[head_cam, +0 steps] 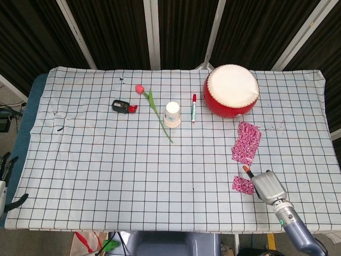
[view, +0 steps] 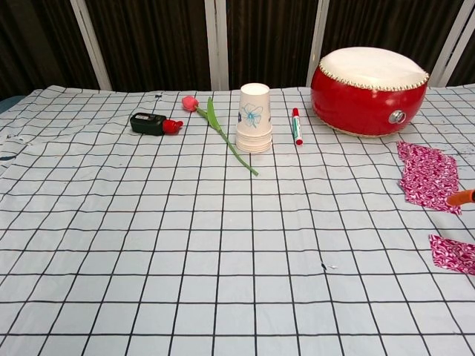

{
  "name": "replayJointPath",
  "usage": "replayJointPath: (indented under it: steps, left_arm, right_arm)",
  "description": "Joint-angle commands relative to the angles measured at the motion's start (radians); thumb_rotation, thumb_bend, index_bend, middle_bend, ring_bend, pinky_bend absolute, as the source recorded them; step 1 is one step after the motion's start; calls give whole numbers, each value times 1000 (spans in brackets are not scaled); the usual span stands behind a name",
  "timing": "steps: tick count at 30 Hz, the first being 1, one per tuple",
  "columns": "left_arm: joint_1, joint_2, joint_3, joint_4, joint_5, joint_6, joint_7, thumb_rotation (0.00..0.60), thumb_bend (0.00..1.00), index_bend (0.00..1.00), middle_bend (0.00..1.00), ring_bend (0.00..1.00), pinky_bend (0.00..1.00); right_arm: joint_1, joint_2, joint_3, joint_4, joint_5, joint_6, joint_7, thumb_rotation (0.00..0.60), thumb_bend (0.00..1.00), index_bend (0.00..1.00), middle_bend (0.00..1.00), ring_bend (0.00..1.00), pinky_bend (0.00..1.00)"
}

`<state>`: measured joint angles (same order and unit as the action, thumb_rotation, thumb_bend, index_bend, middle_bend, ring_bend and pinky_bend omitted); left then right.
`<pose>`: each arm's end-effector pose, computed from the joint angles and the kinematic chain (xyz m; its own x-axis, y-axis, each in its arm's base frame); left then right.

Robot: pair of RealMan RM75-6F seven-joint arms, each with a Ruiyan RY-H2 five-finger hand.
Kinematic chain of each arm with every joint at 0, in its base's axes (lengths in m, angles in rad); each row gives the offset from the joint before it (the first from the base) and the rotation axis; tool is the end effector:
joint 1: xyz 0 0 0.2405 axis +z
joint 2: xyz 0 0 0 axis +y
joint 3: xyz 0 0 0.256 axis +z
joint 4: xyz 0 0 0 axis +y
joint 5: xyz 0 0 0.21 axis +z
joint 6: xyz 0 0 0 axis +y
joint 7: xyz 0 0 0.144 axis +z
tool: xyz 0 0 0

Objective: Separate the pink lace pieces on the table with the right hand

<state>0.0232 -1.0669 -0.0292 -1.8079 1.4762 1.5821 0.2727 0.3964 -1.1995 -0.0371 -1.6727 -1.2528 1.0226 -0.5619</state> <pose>-0.2936 0.1425 0.1704 0.5137 -0.0027 0.8580 0.8524 0.1148 -0.5101 -0.2847 -0.2341 0.0650 0.7340 -0.3575 0.5775 -0.6755 -0.2964 0.6752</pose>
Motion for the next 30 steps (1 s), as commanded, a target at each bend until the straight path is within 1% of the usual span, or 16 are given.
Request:
replayJointPath:
  steps: [1,8,12,18,30]
  left_arm:
    - [0,-1,-1,0,-2,0,1,600,247,117,0,0,19]
    - [-1,-3,-2,1,-7,-2,9,600,247,117,0,0,20]
    - [-1,-4,-4,0,-12,-2,12,600,247,117,0,0,19]
    - [-4,-7,-6,1,-19,-6,20,600,247,117,0,0,19]
    - [-5,-8,-7,1,-24,-8,24,600,247,118,0,0,19]
  right_arm:
    - [32,-7,28,19,56,-39,-19,600,765,130,838,807,472]
    - [86,-42,58,77,162,-101,-54,600,765,130,838,807,472]
    - [107,-57,66,98,200,-120,-62,600,765,130,838,807,472]
    - [136,-79,59,126,243,-145,-83,600,765,130,838,807,472]
    - [173,-115,39,139,286,-153,-121,600,765,131,838,807,472]
